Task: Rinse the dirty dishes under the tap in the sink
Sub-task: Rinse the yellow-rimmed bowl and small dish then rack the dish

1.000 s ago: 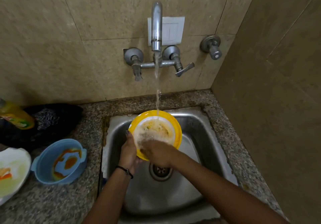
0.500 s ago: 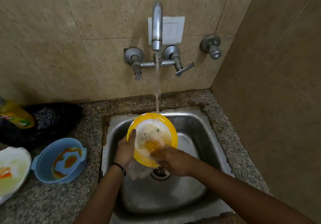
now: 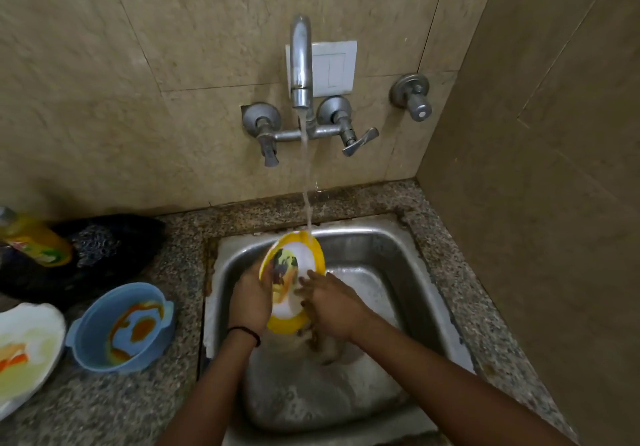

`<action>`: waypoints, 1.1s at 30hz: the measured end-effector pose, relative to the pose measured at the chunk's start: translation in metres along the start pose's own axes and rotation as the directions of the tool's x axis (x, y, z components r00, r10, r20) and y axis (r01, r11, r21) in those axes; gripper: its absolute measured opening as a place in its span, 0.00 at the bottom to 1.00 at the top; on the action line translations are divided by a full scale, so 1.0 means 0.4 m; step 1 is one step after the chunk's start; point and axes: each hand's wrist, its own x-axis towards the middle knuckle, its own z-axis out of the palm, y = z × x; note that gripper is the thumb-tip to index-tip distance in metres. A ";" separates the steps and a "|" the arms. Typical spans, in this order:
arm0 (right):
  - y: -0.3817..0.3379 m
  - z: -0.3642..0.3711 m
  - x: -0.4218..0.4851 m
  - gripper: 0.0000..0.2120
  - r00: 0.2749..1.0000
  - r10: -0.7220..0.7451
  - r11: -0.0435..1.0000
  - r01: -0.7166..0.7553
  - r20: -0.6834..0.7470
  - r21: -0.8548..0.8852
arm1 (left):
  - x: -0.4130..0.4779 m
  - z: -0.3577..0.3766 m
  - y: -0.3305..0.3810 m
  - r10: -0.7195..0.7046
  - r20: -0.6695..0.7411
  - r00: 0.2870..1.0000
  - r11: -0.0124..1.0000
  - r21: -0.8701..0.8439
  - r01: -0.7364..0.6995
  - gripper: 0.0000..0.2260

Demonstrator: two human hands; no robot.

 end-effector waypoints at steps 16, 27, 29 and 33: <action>0.014 -0.081 0.103 0.33 0.926 0.170 0.965 -0.225 -0.337 -0.134 | -0.002 0.011 0.069 -0.460 0.360 0.812 0.540 -0.612 0.578 0.21; -0.042 -0.081 0.090 0.32 0.998 -0.027 0.997 0.031 -0.065 0.067 | 0.000 0.027 0.102 -0.439 0.451 0.777 0.397 -0.678 0.618 0.28; -0.062 -0.088 0.057 0.31 0.989 -0.140 0.984 0.135 0.040 0.117 | 0.006 0.021 0.101 -0.450 0.447 0.773 0.378 -0.689 0.618 0.28; -0.049 -0.143 -0.032 0.22 0.981 -0.148 0.989 0.142 0.129 0.050 | 0.019 0.005 0.059 -0.450 0.398 0.799 0.402 -0.708 0.580 0.27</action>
